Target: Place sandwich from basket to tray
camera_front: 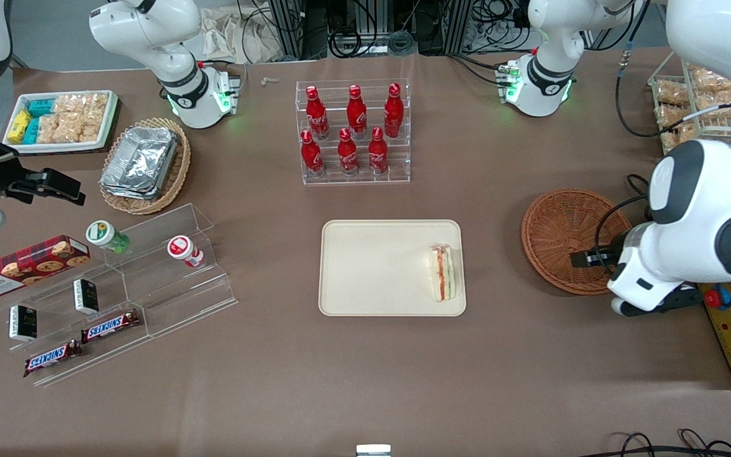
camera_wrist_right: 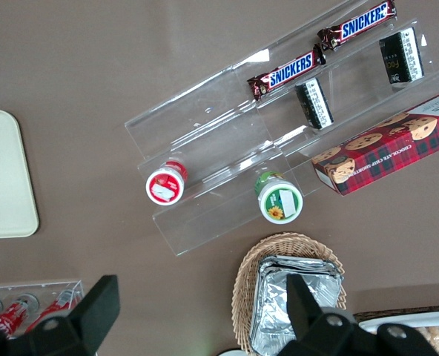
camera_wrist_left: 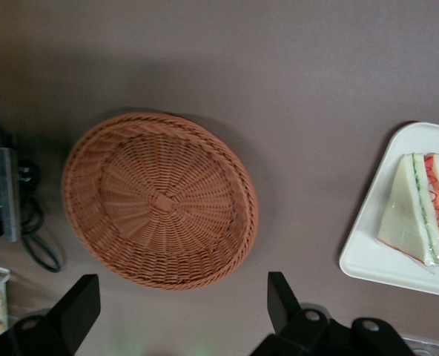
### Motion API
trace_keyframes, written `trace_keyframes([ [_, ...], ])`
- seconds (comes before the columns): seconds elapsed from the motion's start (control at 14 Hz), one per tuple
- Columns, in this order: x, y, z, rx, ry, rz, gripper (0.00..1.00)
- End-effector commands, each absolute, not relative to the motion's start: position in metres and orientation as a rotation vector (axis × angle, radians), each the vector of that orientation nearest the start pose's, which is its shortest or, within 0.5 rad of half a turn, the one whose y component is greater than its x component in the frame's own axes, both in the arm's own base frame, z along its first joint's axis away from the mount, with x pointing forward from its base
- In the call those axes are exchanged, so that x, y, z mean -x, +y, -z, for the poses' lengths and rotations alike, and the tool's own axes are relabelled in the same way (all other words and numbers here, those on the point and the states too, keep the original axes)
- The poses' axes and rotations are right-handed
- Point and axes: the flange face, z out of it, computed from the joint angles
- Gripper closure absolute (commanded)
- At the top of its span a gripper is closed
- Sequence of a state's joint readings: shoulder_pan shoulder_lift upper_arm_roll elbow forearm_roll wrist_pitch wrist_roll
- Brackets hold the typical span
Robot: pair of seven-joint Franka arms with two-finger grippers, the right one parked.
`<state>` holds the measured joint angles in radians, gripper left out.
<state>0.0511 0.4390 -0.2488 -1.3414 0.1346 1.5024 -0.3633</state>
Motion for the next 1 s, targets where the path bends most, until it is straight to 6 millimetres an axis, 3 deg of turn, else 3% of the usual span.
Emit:
trace_keyframes([
  [0.0, -0.640, -0.089, -0.492, 2.990, -0.225, -0.328, 0.00],
  [0.29, -0.635, -0.086, -0.510, 2.991, -0.233, -0.294, 0.00],
  [0.64, -0.630, -0.039, -0.529, 3.012, -0.056, -0.312, 0.00],
  [0.93, -0.621, -0.001, -0.551, 3.026, 0.199, -0.319, 0.00],
])
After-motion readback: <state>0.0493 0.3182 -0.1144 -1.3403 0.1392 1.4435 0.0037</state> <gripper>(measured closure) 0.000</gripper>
